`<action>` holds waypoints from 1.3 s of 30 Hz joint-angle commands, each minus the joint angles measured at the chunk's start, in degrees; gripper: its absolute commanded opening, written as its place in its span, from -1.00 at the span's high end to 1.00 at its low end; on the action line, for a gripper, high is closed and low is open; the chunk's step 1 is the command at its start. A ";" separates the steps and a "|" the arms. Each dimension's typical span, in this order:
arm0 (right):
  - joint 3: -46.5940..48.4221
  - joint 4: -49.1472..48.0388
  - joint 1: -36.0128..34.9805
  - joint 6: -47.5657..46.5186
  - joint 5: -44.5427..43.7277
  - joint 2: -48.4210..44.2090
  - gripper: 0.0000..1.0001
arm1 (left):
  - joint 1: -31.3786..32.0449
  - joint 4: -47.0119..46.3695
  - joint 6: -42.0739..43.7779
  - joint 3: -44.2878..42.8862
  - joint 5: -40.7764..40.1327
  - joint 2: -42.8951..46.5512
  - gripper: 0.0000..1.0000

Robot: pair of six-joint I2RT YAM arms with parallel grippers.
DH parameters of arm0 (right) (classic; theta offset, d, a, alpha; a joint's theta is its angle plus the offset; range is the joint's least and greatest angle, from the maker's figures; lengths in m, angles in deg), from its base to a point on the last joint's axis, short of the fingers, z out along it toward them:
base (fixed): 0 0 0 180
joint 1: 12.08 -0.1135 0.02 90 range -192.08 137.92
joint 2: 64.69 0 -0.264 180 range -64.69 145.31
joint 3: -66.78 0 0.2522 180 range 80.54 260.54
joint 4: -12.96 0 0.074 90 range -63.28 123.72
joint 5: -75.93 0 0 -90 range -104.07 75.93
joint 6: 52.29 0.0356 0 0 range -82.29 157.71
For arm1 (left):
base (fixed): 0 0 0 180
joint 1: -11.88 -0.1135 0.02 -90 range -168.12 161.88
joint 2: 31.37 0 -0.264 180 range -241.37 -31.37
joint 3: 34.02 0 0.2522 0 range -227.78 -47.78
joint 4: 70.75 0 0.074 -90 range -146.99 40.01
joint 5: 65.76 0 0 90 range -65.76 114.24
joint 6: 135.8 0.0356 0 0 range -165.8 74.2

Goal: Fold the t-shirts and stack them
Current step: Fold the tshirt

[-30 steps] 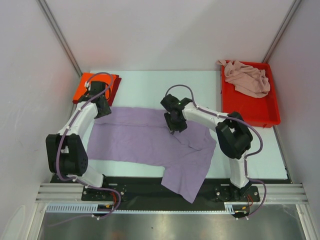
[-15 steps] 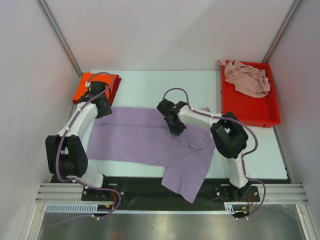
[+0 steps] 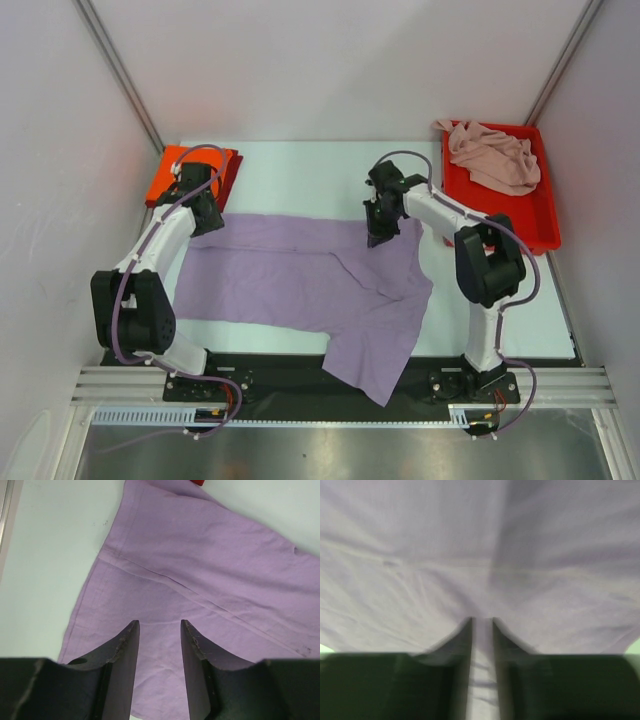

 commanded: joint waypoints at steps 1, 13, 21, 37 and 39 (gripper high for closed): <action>-2.38 1.35 -8.13 -3.61 -2.40 -6.49 0.31 | 0.18 -0.59 0.73 -0.14 -0.32 2.79 0.13; -8.81 -1.91 -19.42 -3.87 -28.54 -5.03 0.06 | 0.18 -0.95 0.03 0.57 1.18 2.89 0.15; -8.46 -5.60 -20.21 -5.63 -27.05 -3.26 0.27 | 0.18 -0.86 0.38 1.53 0.39 4.64 0.15; -9.52 -7.80 -23.29 -7.83 -30.56 -0.98 0.40 | -0.44 -1.04 0.73 2.77 0.12 5.96 0.14; -9.61 -8.15 -23.29 -8.36 -31.88 -0.53 0.49 | -0.53 -0.95 0.82 2.77 0.04 6.05 0.14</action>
